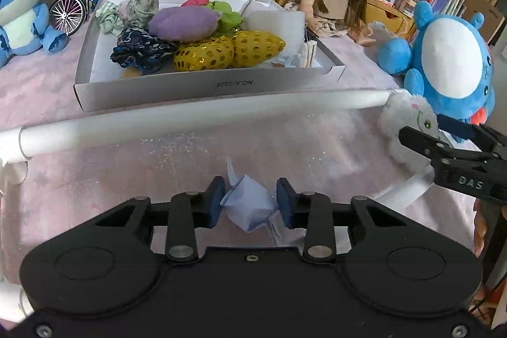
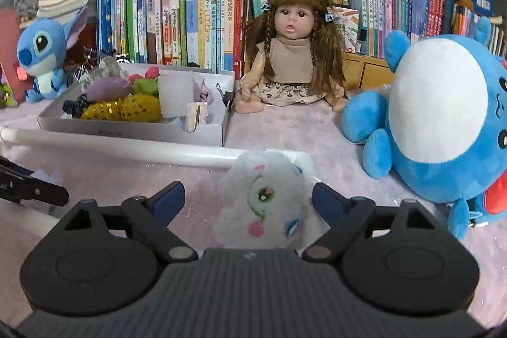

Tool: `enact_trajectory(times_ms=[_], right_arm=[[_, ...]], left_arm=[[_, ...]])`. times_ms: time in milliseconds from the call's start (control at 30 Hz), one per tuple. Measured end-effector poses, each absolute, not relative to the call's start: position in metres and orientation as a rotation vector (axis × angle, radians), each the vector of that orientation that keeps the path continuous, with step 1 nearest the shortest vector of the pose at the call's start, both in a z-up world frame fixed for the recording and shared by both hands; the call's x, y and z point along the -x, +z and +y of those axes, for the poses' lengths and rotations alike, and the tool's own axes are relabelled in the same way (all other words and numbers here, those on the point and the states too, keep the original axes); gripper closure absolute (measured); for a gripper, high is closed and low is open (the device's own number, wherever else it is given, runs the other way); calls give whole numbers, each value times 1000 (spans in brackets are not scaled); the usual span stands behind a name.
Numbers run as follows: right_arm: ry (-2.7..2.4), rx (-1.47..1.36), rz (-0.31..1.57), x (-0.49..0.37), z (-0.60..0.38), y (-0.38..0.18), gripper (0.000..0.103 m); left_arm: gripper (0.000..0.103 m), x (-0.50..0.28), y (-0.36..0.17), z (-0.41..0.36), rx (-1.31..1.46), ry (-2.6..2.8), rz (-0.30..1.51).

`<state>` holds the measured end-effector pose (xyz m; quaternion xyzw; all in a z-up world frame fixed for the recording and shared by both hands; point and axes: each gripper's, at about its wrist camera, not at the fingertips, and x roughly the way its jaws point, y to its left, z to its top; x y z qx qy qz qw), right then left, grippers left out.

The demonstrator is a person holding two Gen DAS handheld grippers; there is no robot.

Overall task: Organize soft objects
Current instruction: 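Grasp the white paper crane with the left gripper while the right gripper grasps the white fluffy plush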

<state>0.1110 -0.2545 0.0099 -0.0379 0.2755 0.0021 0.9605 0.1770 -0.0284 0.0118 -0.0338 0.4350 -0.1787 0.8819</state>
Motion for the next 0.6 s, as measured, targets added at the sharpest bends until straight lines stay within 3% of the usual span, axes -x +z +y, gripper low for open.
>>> enact_trajectory(times_ms=[433, 600], right_arm=[[16, 148, 567, -122, -244, 4, 13], [32, 101, 619, -132, -248, -3, 21]], left_arm=[[69, -173, 12, -28, 69, -376, 901], [69, -173, 12, -28, 72, -376, 902]])
